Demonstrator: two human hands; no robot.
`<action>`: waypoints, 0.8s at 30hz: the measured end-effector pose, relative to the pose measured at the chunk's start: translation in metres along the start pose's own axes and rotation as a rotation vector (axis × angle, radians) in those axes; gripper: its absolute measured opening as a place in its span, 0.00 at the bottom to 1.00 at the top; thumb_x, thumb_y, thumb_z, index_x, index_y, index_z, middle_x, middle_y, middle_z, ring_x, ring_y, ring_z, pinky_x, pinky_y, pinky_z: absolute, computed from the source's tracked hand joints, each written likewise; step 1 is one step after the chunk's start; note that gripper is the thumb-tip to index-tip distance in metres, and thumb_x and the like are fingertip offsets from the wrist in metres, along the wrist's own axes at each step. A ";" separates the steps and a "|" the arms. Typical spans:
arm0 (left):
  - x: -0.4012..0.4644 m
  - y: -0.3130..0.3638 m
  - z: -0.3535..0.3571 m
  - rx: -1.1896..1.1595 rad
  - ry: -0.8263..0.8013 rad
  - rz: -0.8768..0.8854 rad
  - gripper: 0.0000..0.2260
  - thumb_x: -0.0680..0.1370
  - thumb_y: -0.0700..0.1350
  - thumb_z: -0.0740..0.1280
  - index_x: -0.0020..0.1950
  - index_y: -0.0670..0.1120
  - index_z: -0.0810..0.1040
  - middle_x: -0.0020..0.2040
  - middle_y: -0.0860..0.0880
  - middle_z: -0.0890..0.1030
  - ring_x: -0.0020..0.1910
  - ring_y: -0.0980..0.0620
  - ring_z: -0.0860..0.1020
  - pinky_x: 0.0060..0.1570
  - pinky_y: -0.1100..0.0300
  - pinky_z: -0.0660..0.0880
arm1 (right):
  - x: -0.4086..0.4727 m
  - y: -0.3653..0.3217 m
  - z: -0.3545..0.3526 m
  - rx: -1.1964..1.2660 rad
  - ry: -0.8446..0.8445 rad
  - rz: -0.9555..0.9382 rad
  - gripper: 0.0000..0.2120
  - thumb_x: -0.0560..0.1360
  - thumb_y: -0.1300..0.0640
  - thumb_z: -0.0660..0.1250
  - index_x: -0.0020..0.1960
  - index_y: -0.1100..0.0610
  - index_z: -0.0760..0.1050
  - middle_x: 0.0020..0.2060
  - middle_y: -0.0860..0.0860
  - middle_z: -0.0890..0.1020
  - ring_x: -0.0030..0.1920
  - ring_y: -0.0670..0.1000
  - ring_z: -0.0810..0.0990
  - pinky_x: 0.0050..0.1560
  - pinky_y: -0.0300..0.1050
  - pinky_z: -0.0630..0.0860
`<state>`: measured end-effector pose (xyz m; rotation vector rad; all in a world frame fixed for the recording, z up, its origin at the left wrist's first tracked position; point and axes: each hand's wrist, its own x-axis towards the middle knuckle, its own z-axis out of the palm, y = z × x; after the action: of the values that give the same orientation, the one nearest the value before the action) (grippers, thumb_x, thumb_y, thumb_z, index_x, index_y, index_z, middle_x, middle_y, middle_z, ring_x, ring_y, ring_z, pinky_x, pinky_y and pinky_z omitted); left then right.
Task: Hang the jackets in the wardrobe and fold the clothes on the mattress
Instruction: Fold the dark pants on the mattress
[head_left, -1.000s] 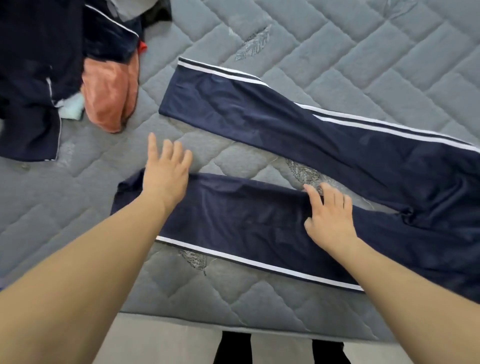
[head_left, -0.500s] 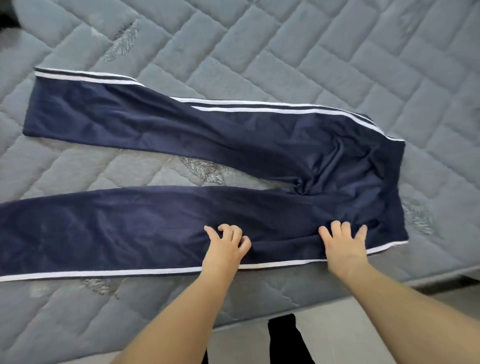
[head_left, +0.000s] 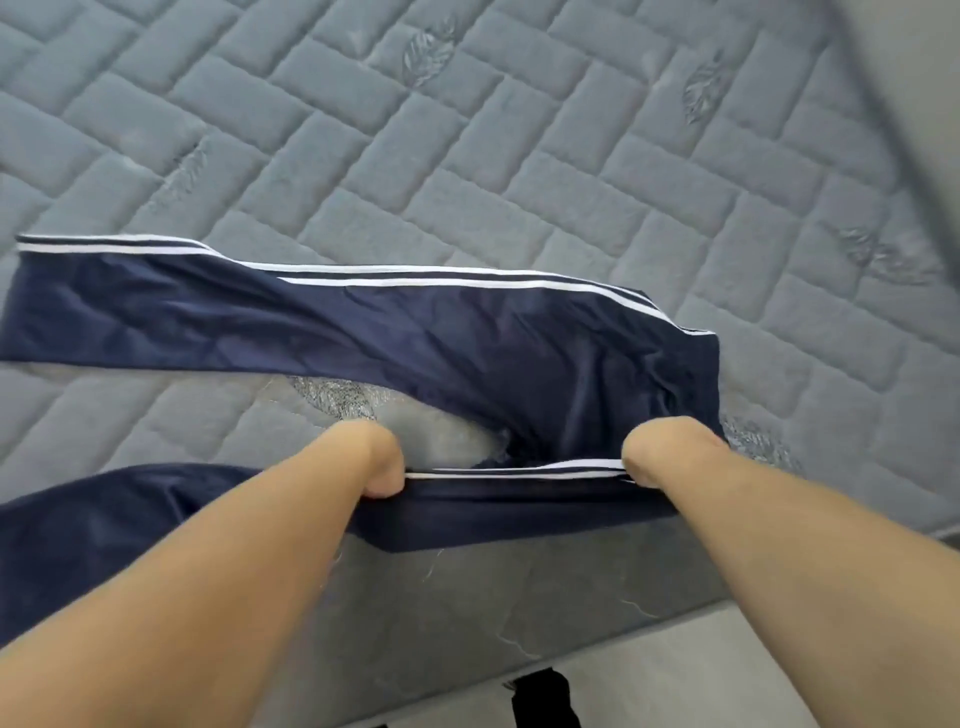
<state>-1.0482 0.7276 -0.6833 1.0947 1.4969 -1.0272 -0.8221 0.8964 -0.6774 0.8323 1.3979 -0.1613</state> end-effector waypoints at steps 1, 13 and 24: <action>0.004 -0.014 -0.015 -0.067 0.149 -0.096 0.20 0.74 0.44 0.59 0.65 0.46 0.77 0.66 0.43 0.77 0.63 0.41 0.76 0.62 0.51 0.73 | 0.001 0.008 -0.015 0.030 0.100 0.011 0.29 0.64 0.55 0.63 0.66 0.56 0.76 0.64 0.56 0.76 0.63 0.65 0.75 0.63 0.62 0.71; 0.065 0.018 -0.079 -0.325 1.140 -0.171 0.22 0.74 0.48 0.60 0.66 0.42 0.70 0.61 0.40 0.74 0.60 0.37 0.71 0.66 0.38 0.62 | 0.085 0.059 -0.025 1.447 0.524 0.195 0.39 0.73 0.43 0.65 0.76 0.58 0.54 0.72 0.61 0.65 0.71 0.64 0.64 0.70 0.59 0.62; 0.105 -0.003 -0.107 -0.342 1.154 -0.271 0.19 0.77 0.47 0.66 0.64 0.38 0.70 0.63 0.36 0.71 0.63 0.34 0.68 0.69 0.38 0.57 | 0.113 0.083 -0.024 1.765 0.340 0.086 0.31 0.69 0.64 0.72 0.67 0.60 0.59 0.58 0.59 0.72 0.53 0.59 0.74 0.49 0.53 0.75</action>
<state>-1.0865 0.8448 -0.7689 1.3121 2.6615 -0.1921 -0.7704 1.0109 -0.7439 2.4060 1.2778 -1.3496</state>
